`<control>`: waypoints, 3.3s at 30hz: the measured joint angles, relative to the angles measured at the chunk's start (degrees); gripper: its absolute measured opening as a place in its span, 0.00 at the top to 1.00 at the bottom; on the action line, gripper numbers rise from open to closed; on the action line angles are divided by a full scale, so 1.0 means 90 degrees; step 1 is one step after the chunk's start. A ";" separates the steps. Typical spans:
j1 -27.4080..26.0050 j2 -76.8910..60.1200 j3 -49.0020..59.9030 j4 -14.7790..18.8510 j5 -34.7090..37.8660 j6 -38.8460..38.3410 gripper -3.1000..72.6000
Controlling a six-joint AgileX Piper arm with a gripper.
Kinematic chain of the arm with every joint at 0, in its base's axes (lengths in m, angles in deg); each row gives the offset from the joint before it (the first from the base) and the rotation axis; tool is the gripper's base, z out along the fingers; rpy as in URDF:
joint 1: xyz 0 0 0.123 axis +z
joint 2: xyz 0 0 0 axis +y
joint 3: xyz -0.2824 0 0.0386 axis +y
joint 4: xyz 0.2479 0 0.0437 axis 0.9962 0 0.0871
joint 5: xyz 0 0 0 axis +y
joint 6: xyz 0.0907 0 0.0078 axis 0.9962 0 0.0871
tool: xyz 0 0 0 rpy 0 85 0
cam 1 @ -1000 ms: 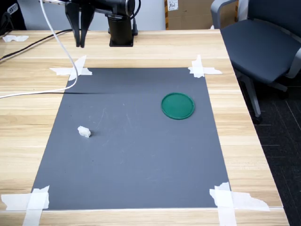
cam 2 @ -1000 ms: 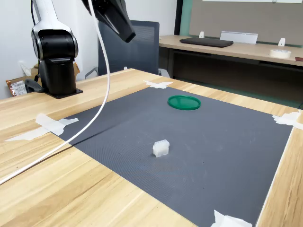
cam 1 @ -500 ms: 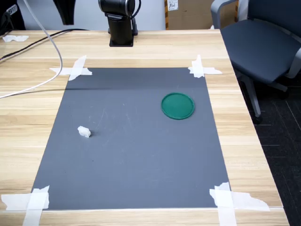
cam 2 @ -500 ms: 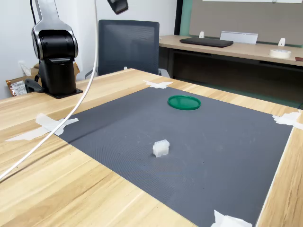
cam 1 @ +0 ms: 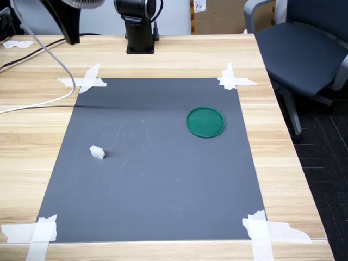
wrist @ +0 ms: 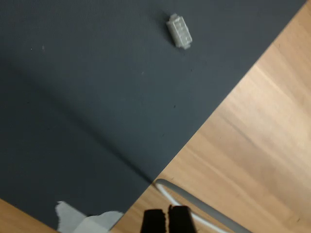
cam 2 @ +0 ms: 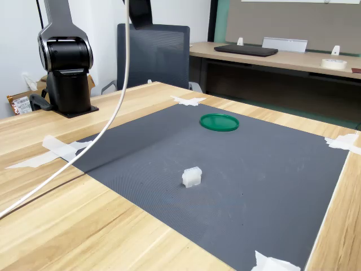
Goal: Grasp a white terminal and put it in the green lid.
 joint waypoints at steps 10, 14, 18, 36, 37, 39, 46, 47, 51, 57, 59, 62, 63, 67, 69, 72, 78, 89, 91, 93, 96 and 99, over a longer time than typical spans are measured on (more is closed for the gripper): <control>0.0000 0.0674 -0.0909 0.0543 -0.0006 -0.0696 1.00; 0.0175 0.0903 -0.1202 0.0589 -0.0006 -0.0680 1.00; 0.0591 0.1080 -0.1289 0.0290 0.0000 -0.0393 1.00; 0.0916 0.1395 -0.1806 0.0409 0.0017 0.0410 1.00; 0.0916 0.1416 -0.1806 0.0455 0.0017 0.0410 1.00; 0.0916 0.1469 -0.1806 0.0557 0.0017 0.0410 1.00; 0.0928 0.1627 -0.1806 0.0898 0.0011 0.0439 1.00; 0.0928 0.1635 -0.1806 0.0898 0.0011 0.0444 0.99; 0.0928 0.1772 -0.1814 0.0704 0.0011 0.0444 0.94; 0.0928 0.2104 -0.1814 -0.0075 -0.0001 0.0507 0.74; 0.0928 0.2172 -0.1814 -0.0390 -0.0006 0.0512 0.62; 0.0928 0.2229 -0.1814 -0.0591 -0.0006 0.0512 0.44; 0.0928 0.2243 -0.1814 -0.0621 -0.0006 0.0495 0.38; 0.0928 0.2257 -0.1814 -0.0689 -0.0006 0.0163 0.22; 0.0928 0.2257 -0.1814 -0.0798 -0.0006 0.0008 0.20; 0.0866 0.2257 -0.1814 -0.0798 -0.0006 -0.0210 0.18; 0.0364 0.2257 -0.1814 -0.0464 -0.0006 -0.0506 0.18; -0.0004 0.2257 -0.1814 -0.0622 -0.0006 -0.0998 0.19; -0.0004 0.2257 -0.1814 -0.0622 -0.0006 -0.0998 0.20; -0.0004 0.2257 -0.1814 -0.0606 -0.0008 -0.0998 0.20; -0.0004 0.2257 -0.1814 -0.0487 -0.0008 -0.0998 0.22; -0.0004 0.2257 -0.1814 -0.0303 -0.0008 -0.1007 0.22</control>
